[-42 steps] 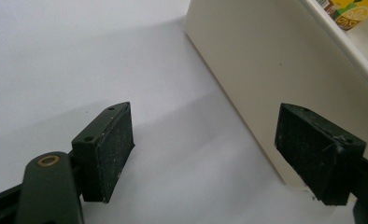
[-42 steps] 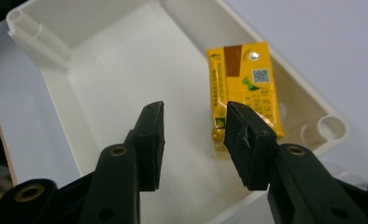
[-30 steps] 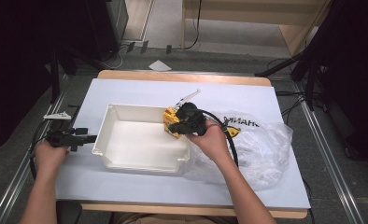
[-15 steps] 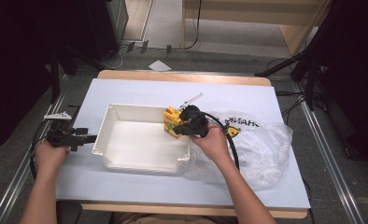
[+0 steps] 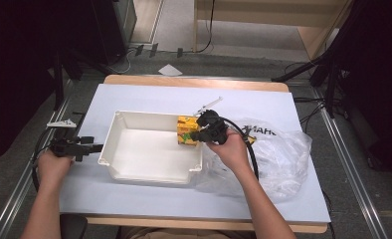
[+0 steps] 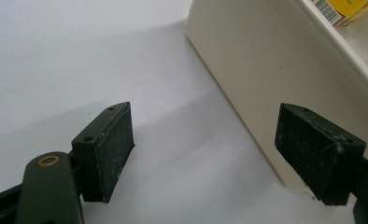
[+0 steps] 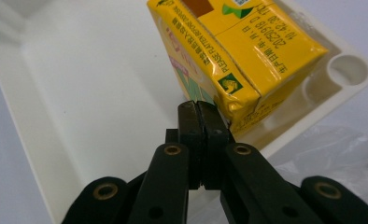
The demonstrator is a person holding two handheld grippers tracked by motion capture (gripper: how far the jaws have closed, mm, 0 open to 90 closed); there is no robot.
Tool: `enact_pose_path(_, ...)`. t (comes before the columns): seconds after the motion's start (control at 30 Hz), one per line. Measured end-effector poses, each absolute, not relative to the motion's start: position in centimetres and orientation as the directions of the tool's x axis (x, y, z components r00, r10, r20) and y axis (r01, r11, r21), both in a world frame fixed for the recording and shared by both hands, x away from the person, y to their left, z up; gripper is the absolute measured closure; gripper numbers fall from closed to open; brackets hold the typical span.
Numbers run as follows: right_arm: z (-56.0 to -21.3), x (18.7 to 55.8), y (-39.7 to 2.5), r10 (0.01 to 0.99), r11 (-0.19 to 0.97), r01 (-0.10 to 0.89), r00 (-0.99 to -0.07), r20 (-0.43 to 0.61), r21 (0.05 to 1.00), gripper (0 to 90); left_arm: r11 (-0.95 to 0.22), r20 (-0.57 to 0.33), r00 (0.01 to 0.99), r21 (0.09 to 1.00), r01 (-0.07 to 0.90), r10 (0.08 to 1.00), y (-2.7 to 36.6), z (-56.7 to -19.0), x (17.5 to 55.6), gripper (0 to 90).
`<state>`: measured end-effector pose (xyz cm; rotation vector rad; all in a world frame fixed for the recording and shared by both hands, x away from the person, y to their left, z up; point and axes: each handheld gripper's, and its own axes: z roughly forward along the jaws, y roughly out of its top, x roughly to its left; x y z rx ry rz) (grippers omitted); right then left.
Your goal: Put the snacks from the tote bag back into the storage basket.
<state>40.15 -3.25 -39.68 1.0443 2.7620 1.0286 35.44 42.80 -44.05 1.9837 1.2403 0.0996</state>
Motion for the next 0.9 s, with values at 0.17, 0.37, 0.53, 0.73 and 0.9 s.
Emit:
enact_pose_path(0.17, -39.4, 40.2, -3.6, 0.586, 0.557, 0.583, -0.780, 0.217, 0.592, 88.3, -0.220, -0.319, 0.520, 0.645, 0.732, 0.792, 42.8, -44.1, 35.4, 20.8)
enact_pose_path(0.37, -39.0, 40.0, -4.3, 0.565, 0.566, 0.580, -0.790, 0.237, 0.586, 78.0, -0.219, -0.320, 0.519, 0.646, 0.732, 0.792, 42.8, -44.1, 35.5, 20.8)
enact_pose_path(0.53, -38.6, 40.0, -5.0, 0.554, 0.559, 0.581, -0.792, 0.255, 0.591, 71.3, -0.214, -0.324, 0.518, 0.647, 0.732, 0.792, 42.8, -44.1, 35.6, 20.8)
enact_pose_path(0.73, -37.8, 39.9, -6.2, 0.535, 0.563, 0.565, -0.805, 0.255, 0.602, 52.6, -0.215, -0.323, 0.517, 0.645, 0.733, 0.793, 42.9, -44.1, 35.5, 20.8)
enact_pose_path(0.9, -37.3, 39.7, -6.7, 0.522, 0.575, 0.551, -0.816, 0.248, 0.605, 45.4, -0.218, -0.320, 0.518, 0.645, 0.732, 0.794, 42.8, -44.1, 35.6, 20.8)
